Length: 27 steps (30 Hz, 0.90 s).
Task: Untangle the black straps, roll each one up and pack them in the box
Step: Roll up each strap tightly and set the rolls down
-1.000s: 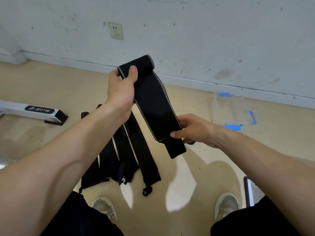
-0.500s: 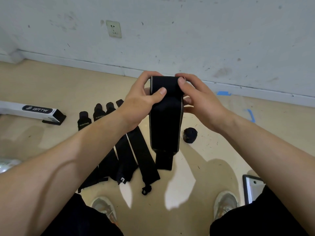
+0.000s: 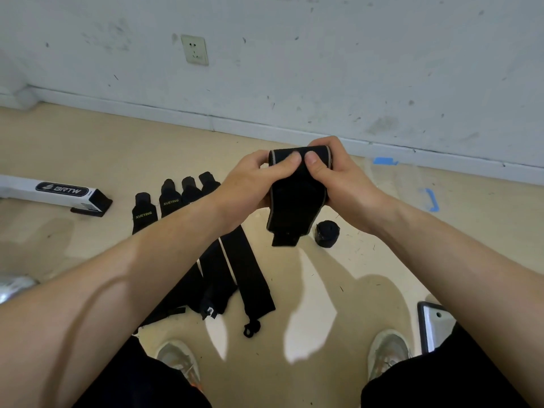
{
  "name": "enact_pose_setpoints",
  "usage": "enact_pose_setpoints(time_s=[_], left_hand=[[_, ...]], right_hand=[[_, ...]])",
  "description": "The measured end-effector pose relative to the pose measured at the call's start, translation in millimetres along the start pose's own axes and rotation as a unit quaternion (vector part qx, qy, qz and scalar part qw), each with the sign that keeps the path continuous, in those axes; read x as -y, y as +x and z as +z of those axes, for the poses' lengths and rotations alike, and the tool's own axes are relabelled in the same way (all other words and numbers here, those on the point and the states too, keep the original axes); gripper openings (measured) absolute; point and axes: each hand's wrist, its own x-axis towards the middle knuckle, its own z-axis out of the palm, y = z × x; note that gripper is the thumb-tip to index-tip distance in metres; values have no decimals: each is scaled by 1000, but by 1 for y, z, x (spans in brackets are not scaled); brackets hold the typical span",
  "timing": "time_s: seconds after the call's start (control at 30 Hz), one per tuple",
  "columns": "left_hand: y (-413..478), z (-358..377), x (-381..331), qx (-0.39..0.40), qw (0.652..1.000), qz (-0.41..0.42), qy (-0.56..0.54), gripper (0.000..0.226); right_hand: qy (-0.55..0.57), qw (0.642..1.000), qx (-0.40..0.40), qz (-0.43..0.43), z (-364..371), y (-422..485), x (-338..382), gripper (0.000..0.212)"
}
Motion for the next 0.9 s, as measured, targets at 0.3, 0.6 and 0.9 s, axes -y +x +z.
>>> enact_pose_setpoints(time_s=[0.3,0.6,0.9], left_hand=[[1,-7,5,-17,1000,19,-18,34],[3,-8,6,-10,999,45,14,34],[2,-6,6,-11,999,-7,-30,41]], right_hand=[[39,998,41,-25,-3,-3,-2,21],[69,995,17,67,0,-1,1,30],[54,998,7,9,-6,0,-3,13]])
